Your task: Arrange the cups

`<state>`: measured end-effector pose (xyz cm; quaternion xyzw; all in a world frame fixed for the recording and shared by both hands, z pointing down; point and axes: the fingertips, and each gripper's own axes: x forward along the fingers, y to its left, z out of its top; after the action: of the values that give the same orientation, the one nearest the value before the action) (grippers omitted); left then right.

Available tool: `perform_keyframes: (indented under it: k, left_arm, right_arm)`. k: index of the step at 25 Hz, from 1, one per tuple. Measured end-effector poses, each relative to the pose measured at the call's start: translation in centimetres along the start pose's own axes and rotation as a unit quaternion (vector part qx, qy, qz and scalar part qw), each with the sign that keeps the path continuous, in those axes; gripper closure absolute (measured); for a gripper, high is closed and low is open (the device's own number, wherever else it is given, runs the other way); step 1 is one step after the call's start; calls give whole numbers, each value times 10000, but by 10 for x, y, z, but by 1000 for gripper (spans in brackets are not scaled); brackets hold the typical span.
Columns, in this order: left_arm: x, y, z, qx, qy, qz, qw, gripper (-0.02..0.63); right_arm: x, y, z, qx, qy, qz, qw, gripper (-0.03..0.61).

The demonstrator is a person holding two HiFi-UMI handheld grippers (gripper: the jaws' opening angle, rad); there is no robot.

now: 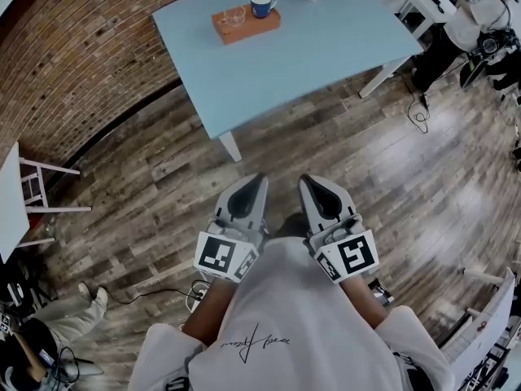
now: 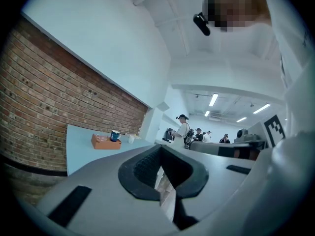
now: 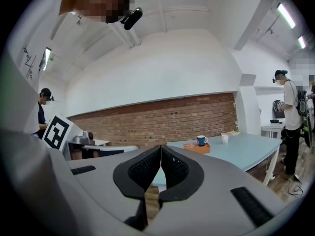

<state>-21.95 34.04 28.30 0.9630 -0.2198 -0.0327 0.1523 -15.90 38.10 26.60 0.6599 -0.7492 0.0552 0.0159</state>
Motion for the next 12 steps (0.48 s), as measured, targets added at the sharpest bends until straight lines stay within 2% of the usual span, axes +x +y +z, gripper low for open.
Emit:
perform_keyframes:
  k: [8,12]
  left_arm:
    - [33,14,-3,-16,93,182,9998,604]
    - [67,27,3,21,32,384,9993,604]
  right_arm:
    - [25,-33,-8,153,63,-47,9999,557]
    - [52,-63,-3,126,54,178,9997,557]
